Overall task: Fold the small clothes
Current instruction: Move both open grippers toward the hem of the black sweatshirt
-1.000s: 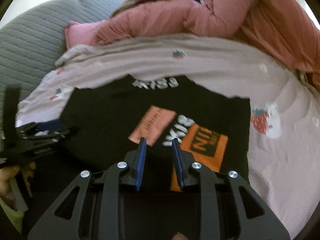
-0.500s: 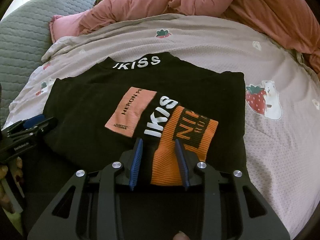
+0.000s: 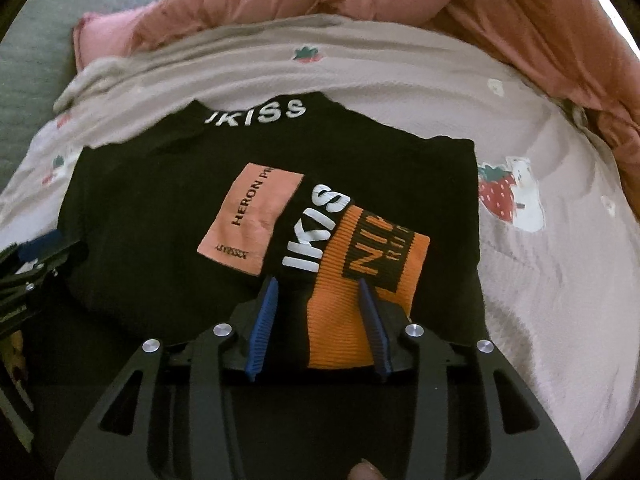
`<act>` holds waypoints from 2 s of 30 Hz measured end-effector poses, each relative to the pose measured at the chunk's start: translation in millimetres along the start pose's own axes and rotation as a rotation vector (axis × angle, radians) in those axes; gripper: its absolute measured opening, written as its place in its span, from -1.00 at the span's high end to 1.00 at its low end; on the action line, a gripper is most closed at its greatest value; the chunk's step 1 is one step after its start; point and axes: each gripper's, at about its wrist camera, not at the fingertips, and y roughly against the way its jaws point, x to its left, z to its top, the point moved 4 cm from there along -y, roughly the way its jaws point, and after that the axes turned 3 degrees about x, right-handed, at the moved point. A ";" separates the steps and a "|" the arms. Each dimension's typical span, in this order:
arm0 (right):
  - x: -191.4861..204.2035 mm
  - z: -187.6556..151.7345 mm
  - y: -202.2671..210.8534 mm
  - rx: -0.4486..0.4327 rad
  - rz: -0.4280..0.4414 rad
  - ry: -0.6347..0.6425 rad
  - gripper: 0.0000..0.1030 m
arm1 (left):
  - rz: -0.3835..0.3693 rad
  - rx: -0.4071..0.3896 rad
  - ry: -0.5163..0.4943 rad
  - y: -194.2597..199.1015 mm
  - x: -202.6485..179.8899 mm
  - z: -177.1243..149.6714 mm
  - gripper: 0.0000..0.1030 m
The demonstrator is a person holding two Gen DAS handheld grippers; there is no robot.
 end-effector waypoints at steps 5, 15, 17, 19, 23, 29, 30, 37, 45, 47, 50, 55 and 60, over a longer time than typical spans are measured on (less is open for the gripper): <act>-9.8 0.6 14.9 -0.008 0.077 -0.009 -0.27 | 0.042 -0.028 0.030 22.5 6.9 0.5 -0.53; -40.6 1.3 66.6 -0.102 0.090 -0.041 -0.54 | 0.080 -0.084 0.111 74.7 22.8 1.2 -0.76; -45.2 1.3 78.7 -0.124 0.090 -0.040 -0.62 | 0.094 -0.096 0.119 83.8 25.0 0.3 -0.81; -48.9 1.3 88.0 -0.149 0.094 -0.042 -0.69 | 0.100 -0.106 0.124 92.6 26.0 -0.5 -0.81; -51.9 0.1 108.3 -0.191 0.111 -0.040 -0.76 | 0.108 -0.139 0.135 115.0 29.0 -4.0 -0.81; -48.3 -3.7 126.5 -0.220 0.131 -0.022 -0.76 | 0.113 -0.164 0.153 136.9 30.2 -10.2 -0.81; -47.6 -4.8 129.3 -0.225 0.134 -0.020 -0.76 | 0.114 -0.167 0.152 139.5 30.2 -11.6 -0.81; -44.7 -12.8 150.3 -0.258 0.157 0.007 -0.76 | 0.121 -0.200 0.153 163.4 30.9 -22.6 -0.81; -44.1 -28.2 175.1 -0.297 0.171 0.044 -0.76 | 0.129 -0.210 0.149 175.7 29.9 -38.7 -0.81; -44.3 -33.0 177.9 -0.295 0.176 0.054 -0.76 | 0.133 -0.214 0.144 178.8 28.9 -42.2 -0.81; -46.0 -41.4 181.7 -0.295 0.180 0.064 -0.76 | 0.130 -0.217 0.144 183.2 27.2 -47.6 -0.81; -47.4 -57.4 185.1 -0.286 0.193 0.080 -0.76 | 0.132 -0.214 0.137 188.2 24.7 -58.2 -0.81; -46.5 -71.8 180.7 -0.262 0.201 0.091 -0.76 | 0.132 -0.200 0.133 189.4 23.2 -70.7 -0.81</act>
